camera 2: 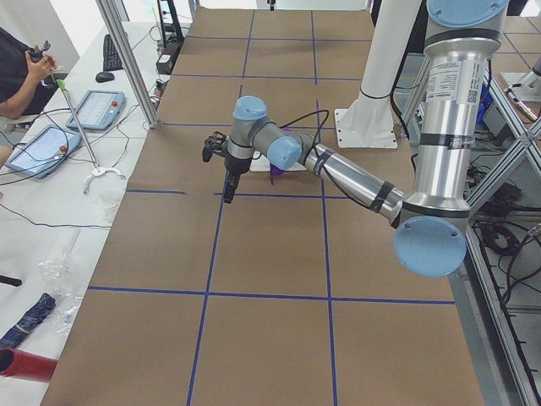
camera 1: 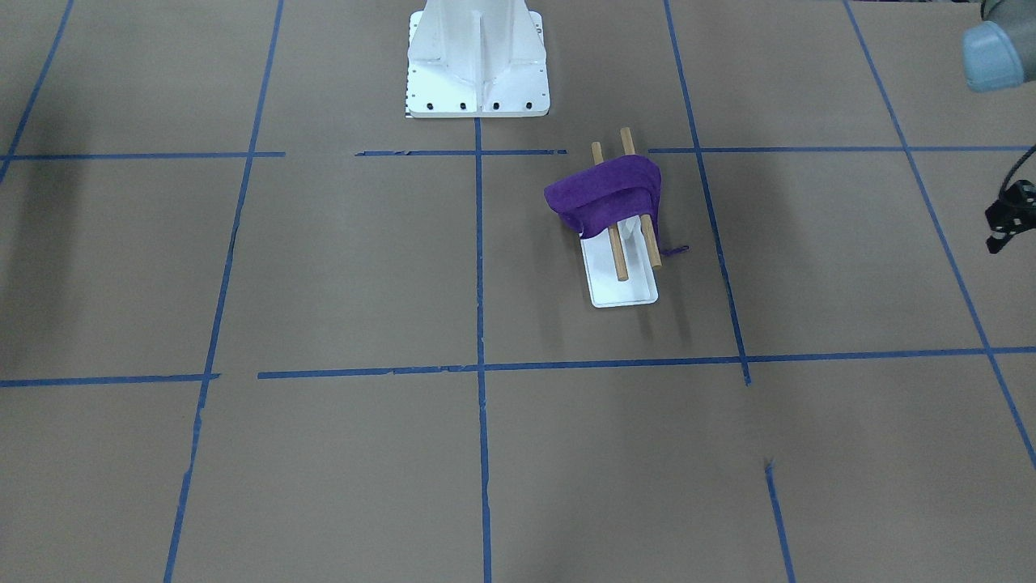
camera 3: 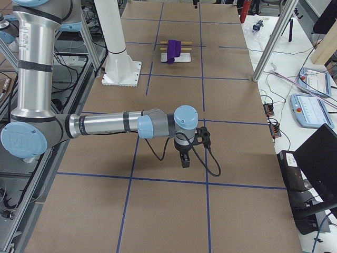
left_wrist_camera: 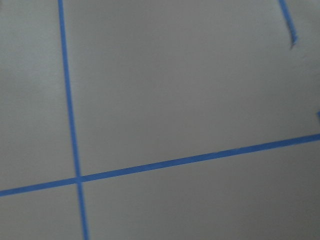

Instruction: Hang towel on rack

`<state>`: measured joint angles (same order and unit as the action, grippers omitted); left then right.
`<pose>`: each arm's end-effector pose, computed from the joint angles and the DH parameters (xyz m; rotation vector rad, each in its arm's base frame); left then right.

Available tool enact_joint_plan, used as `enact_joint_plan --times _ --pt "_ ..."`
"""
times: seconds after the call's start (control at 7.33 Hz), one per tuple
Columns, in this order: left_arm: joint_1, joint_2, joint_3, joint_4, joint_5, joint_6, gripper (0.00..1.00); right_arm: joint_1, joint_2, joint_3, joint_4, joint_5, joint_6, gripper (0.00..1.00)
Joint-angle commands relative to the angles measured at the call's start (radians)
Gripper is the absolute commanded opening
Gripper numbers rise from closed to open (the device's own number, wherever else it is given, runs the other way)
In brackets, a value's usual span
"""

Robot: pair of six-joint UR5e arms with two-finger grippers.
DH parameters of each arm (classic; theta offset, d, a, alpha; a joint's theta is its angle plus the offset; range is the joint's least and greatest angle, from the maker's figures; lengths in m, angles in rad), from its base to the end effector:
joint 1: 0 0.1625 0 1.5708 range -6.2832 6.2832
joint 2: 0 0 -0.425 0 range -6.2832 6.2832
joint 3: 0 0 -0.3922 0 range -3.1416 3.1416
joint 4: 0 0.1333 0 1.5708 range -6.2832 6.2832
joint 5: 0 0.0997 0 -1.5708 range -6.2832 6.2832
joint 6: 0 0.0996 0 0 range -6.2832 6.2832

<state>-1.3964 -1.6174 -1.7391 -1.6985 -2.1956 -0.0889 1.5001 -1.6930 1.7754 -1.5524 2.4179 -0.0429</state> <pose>0.0170 -0.5291 0.5460 0.2475 0.6574 0.1890 0.0271 -0.4479 0.6076 0.0830 -0.8484 -0.1493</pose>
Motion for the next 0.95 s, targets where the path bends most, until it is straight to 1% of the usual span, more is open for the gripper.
enact_joint_plan --times 0.0,0.14,0.41,0.55,0.82 --pt "-0.136 0.001 0.168 0.003 -0.055 0.236 1.00 0.014 0.000 -0.025 0.000 0.026 0.003 1.00" --pt "-0.136 0.007 0.168 0.028 -0.055 0.236 1.00 0.014 0.000 -0.031 0.000 0.026 0.005 1.00" --pt "-0.148 0.002 0.144 0.127 -0.056 0.238 1.00 0.014 0.000 -0.033 -0.003 0.020 0.001 1.00" --pt "-0.165 -0.005 0.142 0.169 -0.059 0.238 1.00 0.020 0.000 -0.063 -0.002 0.020 0.000 1.00" --pt "-0.165 0.002 0.150 0.200 -0.114 0.235 1.00 0.035 0.000 -0.100 0.000 0.020 0.001 1.00"
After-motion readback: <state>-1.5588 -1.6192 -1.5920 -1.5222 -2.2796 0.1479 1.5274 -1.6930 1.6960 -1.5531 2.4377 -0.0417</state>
